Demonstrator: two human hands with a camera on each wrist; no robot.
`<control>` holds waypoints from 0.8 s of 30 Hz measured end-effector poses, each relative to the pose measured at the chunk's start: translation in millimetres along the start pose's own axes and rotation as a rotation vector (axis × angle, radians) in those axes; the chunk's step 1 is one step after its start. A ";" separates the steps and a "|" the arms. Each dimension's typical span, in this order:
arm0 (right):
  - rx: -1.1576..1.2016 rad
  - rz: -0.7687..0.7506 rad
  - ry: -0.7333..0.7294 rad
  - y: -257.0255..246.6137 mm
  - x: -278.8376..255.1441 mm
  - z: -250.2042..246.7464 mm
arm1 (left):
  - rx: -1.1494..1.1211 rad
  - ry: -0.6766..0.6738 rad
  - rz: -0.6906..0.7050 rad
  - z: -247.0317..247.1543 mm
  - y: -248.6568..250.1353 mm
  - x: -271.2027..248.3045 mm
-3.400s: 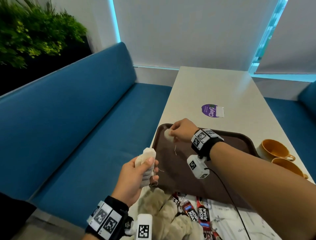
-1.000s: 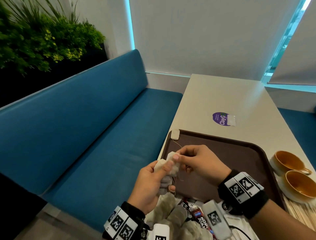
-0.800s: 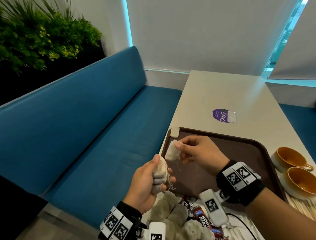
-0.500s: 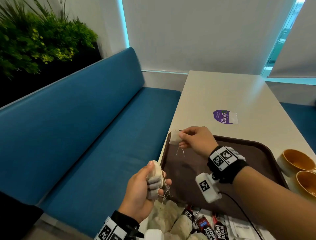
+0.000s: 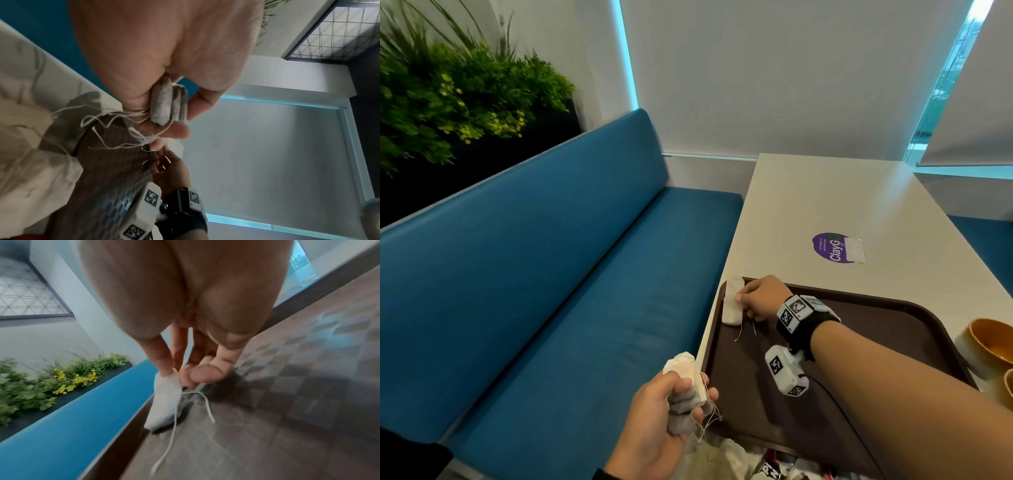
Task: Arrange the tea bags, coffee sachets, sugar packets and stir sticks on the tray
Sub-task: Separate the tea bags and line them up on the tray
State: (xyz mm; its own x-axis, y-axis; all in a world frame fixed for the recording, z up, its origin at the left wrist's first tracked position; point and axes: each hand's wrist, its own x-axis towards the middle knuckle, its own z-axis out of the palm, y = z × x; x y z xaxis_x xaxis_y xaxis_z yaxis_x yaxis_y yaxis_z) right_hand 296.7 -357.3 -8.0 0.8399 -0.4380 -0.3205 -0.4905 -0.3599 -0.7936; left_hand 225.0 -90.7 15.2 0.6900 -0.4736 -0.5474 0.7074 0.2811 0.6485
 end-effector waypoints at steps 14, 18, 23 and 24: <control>0.030 -0.059 0.204 6.8 19.8 4.1 | 0.091 -0.024 0.115 0.5 -6.6 -1.0; 0.037 -0.062 0.255 5.1 4.5 -1.0 | 0.086 -0.038 0.129 -5.1 -7.9 -2.4; 0.055 -0.129 0.149 -6.7 -45.0 -6.8 | 0.093 -0.104 0.180 -2.7 -9.9 -13.4; 0.075 -0.160 0.099 -12.3 -59.1 -7.8 | 0.096 -0.120 0.187 -0.8 -10.5 -16.4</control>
State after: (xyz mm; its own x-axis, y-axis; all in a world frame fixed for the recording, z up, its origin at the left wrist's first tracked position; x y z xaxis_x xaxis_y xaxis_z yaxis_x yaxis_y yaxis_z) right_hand 251.3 -333.4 24.7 0.8772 -0.4599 -0.1379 -0.3308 -0.3705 -0.8679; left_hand 206.3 -85.1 17.0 0.7801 -0.5186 -0.3499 0.5474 0.2949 0.7832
